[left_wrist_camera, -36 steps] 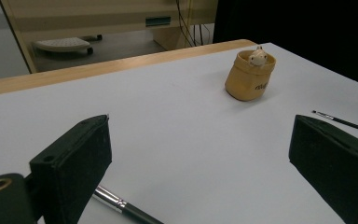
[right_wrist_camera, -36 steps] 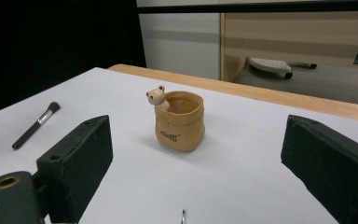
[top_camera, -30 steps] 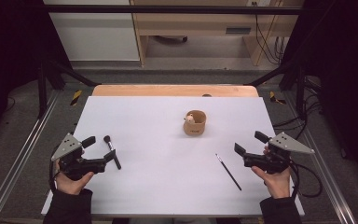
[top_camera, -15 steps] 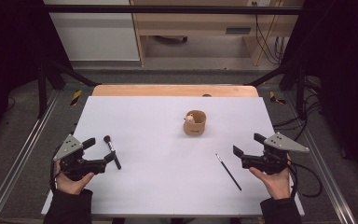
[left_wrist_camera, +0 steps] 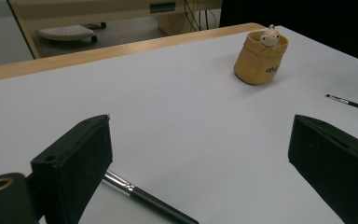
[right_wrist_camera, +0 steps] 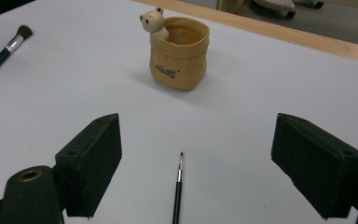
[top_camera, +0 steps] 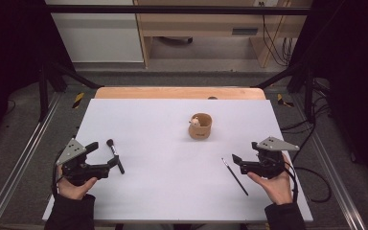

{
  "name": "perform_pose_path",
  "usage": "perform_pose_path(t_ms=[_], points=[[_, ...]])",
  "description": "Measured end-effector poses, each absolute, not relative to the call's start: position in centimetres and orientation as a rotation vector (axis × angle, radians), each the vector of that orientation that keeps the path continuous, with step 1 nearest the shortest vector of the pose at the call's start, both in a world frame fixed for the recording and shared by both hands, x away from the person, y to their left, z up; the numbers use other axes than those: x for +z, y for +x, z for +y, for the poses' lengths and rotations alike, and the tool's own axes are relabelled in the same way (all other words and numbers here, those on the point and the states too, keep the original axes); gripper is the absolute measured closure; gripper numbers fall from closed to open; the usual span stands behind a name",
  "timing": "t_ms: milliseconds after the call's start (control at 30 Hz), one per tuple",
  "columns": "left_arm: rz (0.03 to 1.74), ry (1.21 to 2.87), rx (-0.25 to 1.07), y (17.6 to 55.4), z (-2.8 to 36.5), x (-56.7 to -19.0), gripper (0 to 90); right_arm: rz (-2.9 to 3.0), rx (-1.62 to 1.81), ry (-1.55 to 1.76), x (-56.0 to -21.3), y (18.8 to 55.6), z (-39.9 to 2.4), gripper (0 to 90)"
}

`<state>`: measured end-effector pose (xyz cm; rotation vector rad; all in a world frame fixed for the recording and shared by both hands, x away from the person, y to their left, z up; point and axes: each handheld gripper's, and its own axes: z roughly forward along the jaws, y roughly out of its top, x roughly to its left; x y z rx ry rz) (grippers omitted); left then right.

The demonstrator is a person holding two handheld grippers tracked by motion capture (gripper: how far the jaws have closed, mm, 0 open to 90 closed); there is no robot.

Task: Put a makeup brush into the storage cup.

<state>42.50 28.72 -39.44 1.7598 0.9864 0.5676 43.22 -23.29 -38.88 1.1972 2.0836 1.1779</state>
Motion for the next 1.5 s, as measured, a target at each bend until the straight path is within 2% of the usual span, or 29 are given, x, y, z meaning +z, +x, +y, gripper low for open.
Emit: perform_pose_path(t_ms=[1500], points=[[0.985,1.798,0.555,42.8,28.3,-40.1,5.4,2.453,0.716,1.257,-41.3,47.4,-18.8,20.5]])
